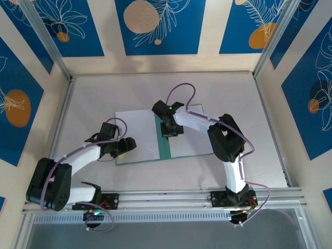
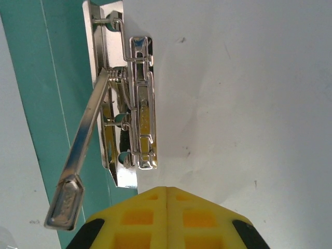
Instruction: Put the files into the folder
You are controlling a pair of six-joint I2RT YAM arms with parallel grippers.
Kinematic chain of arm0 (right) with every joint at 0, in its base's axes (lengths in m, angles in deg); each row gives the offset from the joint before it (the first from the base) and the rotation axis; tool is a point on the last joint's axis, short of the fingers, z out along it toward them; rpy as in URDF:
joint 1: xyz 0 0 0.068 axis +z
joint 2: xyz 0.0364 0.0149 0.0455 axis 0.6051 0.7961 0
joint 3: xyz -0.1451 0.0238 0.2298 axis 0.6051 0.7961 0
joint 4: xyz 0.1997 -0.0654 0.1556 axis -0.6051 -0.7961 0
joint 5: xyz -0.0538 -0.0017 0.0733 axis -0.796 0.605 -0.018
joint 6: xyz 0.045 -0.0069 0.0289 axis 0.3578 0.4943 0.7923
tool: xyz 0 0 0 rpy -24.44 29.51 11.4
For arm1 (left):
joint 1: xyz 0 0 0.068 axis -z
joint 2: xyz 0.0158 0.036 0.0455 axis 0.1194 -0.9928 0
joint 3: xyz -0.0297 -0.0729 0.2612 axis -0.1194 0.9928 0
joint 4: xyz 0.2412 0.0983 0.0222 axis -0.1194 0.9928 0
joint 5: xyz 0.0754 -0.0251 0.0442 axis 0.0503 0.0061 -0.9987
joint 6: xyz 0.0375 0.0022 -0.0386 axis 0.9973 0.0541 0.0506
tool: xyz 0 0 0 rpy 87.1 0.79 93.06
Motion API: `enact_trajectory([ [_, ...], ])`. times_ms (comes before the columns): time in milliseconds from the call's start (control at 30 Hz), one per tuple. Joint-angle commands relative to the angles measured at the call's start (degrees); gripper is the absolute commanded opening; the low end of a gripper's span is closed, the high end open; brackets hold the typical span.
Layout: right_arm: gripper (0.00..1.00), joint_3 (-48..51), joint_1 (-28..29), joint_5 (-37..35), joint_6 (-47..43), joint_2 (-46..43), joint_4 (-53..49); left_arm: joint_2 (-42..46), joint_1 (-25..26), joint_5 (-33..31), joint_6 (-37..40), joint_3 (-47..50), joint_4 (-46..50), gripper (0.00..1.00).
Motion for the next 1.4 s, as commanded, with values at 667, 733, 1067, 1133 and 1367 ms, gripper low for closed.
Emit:
enact_trajectory([
  [667, 0.31, -4.94, 0.87, 5.14, -2.02, -6.03, -1.98, -2.87, -0.84, 0.07, 1.3, 1.17, 1.95, 0.73],
  [733, 0.32, -5.57, 0.73, 5.44, -1.94, -5.43, -1.76, -2.85, -0.89, 0.07, 1.37, 1.17, 2.07, 0.73],
  [1067, 0.3, -7.54, -0.21, 6.39, -1.29, -1.18, -0.54, -2.82, -0.89, 0.04, 1.44, 1.51, 2.13, 0.73],
  [1133, 0.28, -7.83, -0.27, 6.29, -1.19, -0.67, -0.49, -2.87, -0.89, -0.04, 1.3, 1.55, 2.09, 0.74],
  [1367, 0.26, -8.58, -0.46, 5.67, -0.75, 1.39, -1.53, -3.0, -0.89, -0.06, 1.3, 1.58, 1.99, 0.74],
])
